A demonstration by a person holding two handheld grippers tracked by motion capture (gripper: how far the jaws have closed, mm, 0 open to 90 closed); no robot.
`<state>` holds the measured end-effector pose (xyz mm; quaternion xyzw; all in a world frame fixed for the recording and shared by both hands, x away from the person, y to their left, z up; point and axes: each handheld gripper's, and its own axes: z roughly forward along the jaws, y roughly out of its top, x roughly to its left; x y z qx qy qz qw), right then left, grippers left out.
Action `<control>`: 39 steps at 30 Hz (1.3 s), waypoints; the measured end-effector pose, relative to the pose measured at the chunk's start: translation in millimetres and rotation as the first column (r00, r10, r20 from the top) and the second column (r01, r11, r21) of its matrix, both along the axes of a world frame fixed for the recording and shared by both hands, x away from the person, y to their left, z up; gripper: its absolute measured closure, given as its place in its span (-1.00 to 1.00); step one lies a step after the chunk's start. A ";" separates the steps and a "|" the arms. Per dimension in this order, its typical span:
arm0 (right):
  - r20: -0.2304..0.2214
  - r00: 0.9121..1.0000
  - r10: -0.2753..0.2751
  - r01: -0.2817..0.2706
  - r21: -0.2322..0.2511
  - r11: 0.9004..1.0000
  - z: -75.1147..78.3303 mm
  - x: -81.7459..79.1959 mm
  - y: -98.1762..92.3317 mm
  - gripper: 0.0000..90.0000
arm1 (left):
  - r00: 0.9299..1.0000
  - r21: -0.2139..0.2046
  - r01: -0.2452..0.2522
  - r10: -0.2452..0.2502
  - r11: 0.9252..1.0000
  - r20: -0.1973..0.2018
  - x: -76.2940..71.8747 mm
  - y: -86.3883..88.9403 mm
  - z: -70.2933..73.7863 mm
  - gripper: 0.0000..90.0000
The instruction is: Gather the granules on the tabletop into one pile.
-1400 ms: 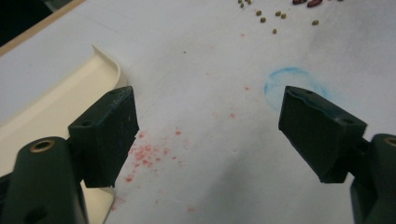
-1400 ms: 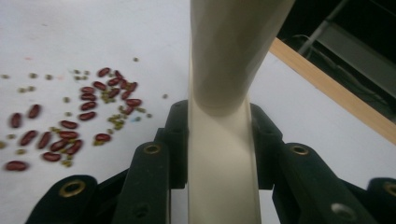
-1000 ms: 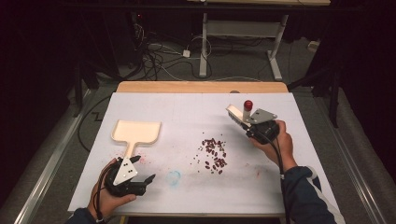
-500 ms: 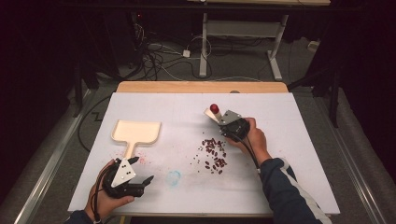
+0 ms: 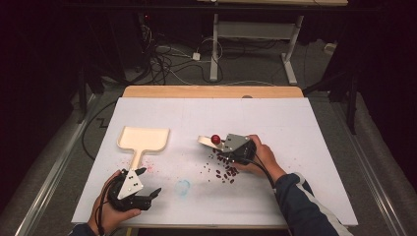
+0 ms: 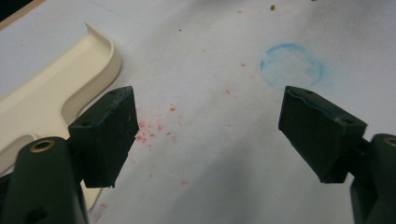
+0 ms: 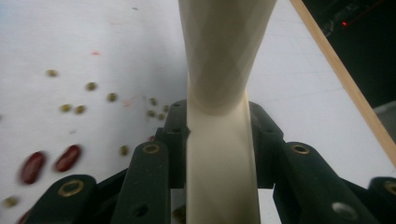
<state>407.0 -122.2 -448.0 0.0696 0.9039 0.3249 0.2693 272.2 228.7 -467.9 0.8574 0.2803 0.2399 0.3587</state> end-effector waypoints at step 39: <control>-0.338 0.936 0.098 0.001 0.280 0.960 46.8 -77.8 2.6 0.49 | 0.999 0.022 -0.026 0.026 0.999 -0.020 -5.4 5.3 0.0 -0.58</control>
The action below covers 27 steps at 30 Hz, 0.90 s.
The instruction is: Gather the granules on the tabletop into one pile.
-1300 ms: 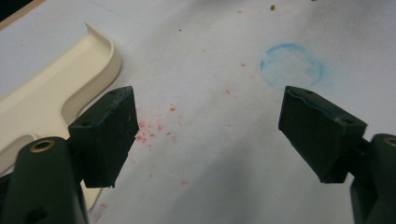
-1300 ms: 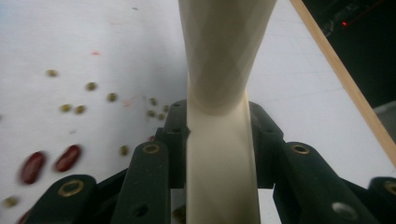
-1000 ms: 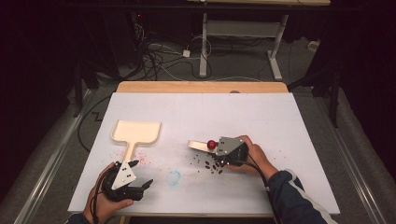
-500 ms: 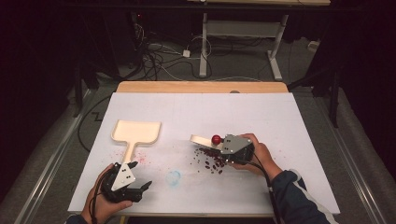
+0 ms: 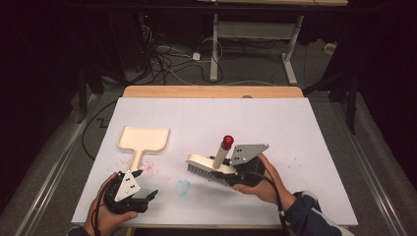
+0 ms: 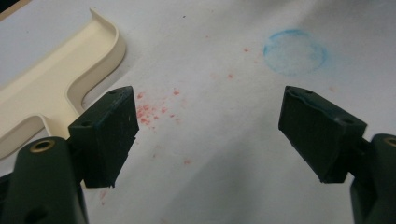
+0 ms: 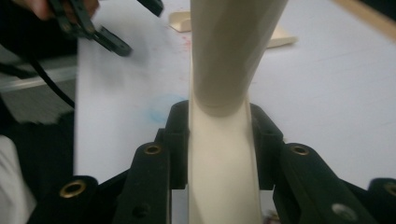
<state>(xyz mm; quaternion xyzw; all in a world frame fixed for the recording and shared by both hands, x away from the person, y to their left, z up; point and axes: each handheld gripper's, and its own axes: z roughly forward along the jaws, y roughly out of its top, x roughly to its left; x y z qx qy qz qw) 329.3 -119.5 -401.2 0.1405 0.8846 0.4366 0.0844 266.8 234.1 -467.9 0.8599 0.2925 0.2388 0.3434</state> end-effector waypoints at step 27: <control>-0.121 0.948 -0.296 0.295 -0.020 0.955 -27.3 38.4 -18.9 0.49 | 1.000 0.036 0.015 -0.015 0.999 -0.004 -1.3 -5.3 -1.8 -0.57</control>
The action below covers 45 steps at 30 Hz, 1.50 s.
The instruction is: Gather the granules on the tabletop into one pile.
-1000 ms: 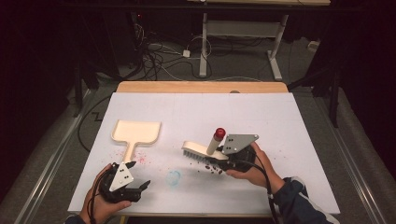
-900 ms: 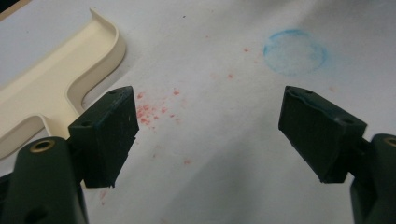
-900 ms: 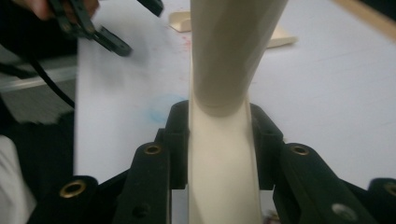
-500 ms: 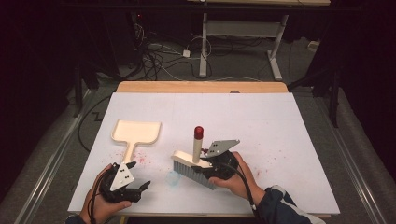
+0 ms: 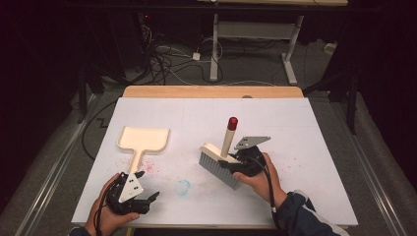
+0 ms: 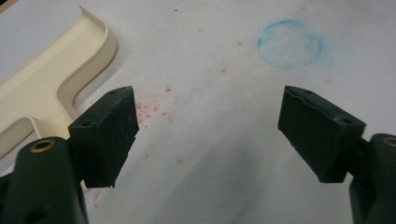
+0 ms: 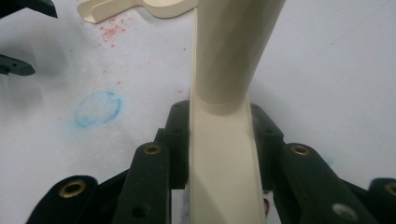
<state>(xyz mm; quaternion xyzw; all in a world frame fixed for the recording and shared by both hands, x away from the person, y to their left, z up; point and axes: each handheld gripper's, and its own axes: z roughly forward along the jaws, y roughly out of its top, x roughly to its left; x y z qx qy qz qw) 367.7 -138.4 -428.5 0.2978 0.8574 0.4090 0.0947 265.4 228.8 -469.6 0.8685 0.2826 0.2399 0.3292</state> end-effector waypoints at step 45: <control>0.167 0.860 0.482 -0.472 -0.096 0.876 6.0 27.0 -22.6 0.49 | 1.000 0.051 0.014 -0.015 0.999 0.007 -1.1 -5.1 -2.9 -0.57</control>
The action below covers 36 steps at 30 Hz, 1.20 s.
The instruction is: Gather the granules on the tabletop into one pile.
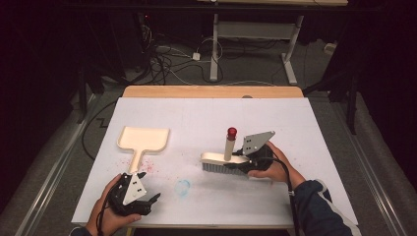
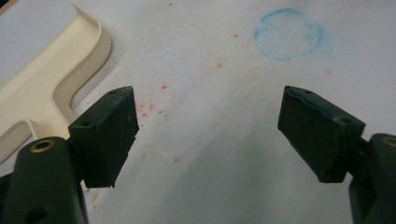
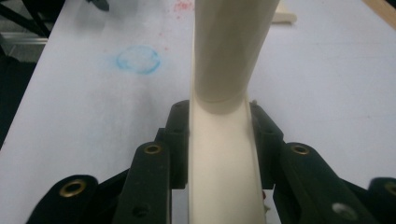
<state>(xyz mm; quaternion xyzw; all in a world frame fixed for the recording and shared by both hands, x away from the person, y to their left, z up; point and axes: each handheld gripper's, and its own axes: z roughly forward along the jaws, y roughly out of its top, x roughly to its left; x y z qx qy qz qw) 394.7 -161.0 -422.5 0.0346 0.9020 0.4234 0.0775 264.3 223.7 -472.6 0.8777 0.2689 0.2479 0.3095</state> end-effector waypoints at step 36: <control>0.094 0.928 -0.360 0.371 -0.159 0.915 13.4 -4.9 48.9 0.49 | 1.000 -0.019 -0.014 0.014 1.000 -0.027 -0.1 2.7 -1.1 -0.57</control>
